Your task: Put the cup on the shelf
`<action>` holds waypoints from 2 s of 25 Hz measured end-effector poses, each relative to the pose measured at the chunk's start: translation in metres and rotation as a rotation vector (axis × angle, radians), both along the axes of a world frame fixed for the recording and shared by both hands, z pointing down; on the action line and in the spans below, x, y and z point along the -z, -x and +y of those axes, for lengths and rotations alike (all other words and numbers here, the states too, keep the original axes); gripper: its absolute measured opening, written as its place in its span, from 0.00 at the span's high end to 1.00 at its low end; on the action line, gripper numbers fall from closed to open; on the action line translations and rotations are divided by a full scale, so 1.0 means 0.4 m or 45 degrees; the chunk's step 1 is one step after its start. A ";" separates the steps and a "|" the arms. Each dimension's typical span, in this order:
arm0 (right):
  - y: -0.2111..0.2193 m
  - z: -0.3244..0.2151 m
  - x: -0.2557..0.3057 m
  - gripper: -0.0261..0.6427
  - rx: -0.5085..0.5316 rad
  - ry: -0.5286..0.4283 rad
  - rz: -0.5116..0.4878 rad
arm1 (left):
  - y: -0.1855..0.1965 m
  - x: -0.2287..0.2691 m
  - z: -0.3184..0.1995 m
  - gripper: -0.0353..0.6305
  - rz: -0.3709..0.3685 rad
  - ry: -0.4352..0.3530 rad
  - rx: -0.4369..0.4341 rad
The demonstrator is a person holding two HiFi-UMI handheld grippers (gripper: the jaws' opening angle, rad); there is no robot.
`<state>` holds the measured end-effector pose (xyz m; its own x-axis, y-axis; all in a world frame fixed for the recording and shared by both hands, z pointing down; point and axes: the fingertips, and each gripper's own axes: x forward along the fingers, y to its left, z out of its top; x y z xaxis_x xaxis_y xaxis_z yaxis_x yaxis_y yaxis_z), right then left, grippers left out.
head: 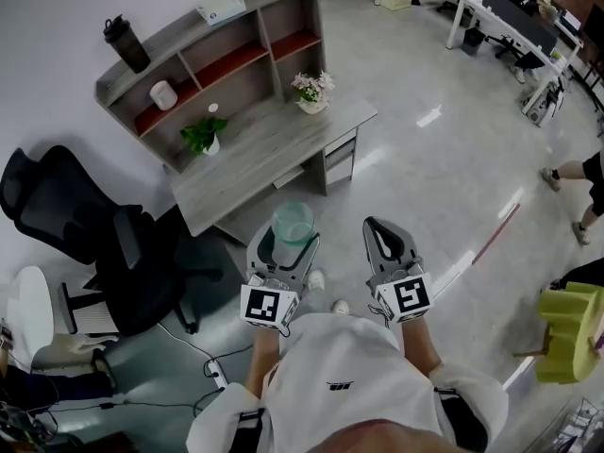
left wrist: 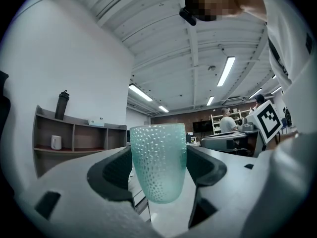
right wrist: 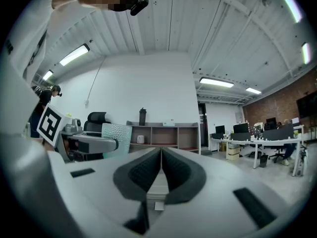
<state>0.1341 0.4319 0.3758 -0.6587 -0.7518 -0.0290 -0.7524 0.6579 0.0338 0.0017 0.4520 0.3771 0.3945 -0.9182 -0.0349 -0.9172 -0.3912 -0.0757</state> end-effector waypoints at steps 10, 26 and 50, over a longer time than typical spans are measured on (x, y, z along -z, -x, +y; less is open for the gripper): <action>0.008 -0.111 -0.012 0.91 -0.025 0.007 0.019 | 0.011 -0.010 -0.119 0.41 0.012 -0.006 -0.020; 0.046 -0.393 -0.015 0.91 -0.127 0.033 0.050 | 0.043 -0.010 -0.427 0.41 0.021 0.002 -0.136; 0.193 -0.664 -0.060 0.91 -0.202 0.086 0.063 | 0.173 -0.054 -0.711 0.41 0.043 0.042 -0.215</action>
<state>0.0570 0.1661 0.3998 -0.5312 -0.8455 0.0542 -0.8454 0.5332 0.0331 -0.0677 0.1676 0.3988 0.5425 -0.8398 -0.0216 -0.8399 -0.5419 -0.0301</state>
